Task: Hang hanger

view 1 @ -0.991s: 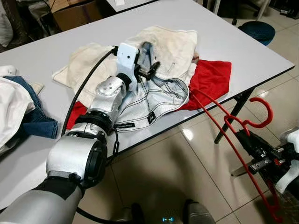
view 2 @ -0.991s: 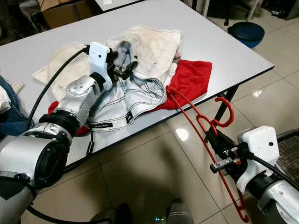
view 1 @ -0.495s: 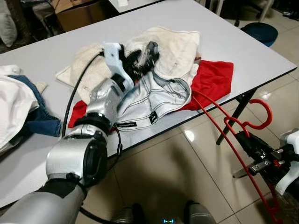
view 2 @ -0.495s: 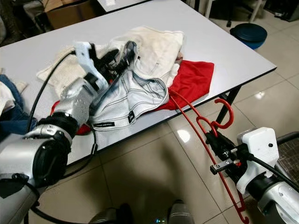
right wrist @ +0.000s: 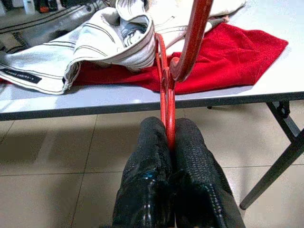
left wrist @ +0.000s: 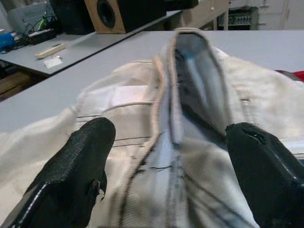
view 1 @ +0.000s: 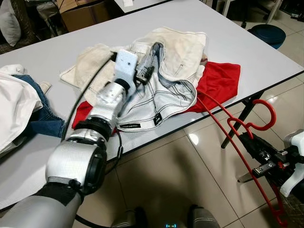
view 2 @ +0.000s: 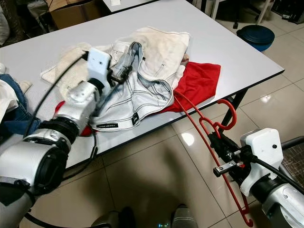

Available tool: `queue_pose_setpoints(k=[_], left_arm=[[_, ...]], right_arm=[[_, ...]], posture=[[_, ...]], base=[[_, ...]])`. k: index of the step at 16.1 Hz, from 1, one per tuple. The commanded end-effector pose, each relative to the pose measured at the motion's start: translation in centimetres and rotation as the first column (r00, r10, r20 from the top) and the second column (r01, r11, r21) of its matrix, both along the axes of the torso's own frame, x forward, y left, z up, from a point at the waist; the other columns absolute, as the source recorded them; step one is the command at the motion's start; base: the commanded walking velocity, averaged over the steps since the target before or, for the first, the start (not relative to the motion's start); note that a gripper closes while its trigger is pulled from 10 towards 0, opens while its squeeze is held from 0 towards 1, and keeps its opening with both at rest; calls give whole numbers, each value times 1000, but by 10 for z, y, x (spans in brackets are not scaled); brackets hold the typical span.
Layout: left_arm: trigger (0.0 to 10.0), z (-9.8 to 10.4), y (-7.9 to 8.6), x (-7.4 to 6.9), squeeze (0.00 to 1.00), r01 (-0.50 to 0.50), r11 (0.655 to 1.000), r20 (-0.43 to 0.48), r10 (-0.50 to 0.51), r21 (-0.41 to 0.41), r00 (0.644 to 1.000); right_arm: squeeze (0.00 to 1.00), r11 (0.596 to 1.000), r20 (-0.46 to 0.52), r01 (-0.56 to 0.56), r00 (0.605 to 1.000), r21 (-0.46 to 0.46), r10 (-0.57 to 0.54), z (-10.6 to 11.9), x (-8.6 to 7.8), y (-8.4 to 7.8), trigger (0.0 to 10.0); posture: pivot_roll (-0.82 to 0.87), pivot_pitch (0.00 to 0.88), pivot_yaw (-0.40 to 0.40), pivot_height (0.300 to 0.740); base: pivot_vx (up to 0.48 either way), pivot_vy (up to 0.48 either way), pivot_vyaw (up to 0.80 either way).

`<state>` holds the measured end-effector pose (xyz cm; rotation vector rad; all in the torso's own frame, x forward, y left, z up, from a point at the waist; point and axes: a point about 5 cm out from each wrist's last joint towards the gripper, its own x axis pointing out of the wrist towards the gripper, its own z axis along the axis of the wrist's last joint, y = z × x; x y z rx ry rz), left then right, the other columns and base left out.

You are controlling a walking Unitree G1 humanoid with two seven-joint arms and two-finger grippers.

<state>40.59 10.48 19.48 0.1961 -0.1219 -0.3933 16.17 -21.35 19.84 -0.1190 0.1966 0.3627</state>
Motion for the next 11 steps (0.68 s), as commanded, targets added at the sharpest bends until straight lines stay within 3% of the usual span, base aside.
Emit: queue_pose_setpoints(k=[1, 7, 9, 10, 11], left_arm=[[10000, -10, -2, -2, 0, -3, 1000, -33, 4, 31, 999], [10000, -13, -13, 1, 0, -65, 977, -57, 78, 202, 995], [10000, -10, -13, 3, 0, -112, 974, -58, 126, 198, 990], [10000, -7, -13, 3, 0, -116, 985, -70, 126, 130, 989], [7098, -5, -14, 4, 0, -115, 988, -72, 123, 100, 990]], right_arm=[[0, 1000, 10, -27, 1000, -3, 27, 3, -2, 4, 10000], [0, 1000, 16, -22, 1000, -5, 22, 4, -1, 4, 10000], [0, 1000, 21, -14, 1000, -4, 14, 5, -1, 4, 10000], [0, 1000, 22, -11, 1000, -4, 11, 5, -1, 4, 10000], [0, 1000, 22, -11, 1000, -4, 11, 5, -1, 4, 10000]], posture=[[-413, 182, 141, 740], [-416, 187, 142, 740], [-416, 187, 142, 740], [-416, 187, 142, 740], [-416, 187, 142, 740]], base=[[0, 0, 0], [0, 0, 0], [0, 0, 0], [0, 0, 0], [0, 0, 0]])
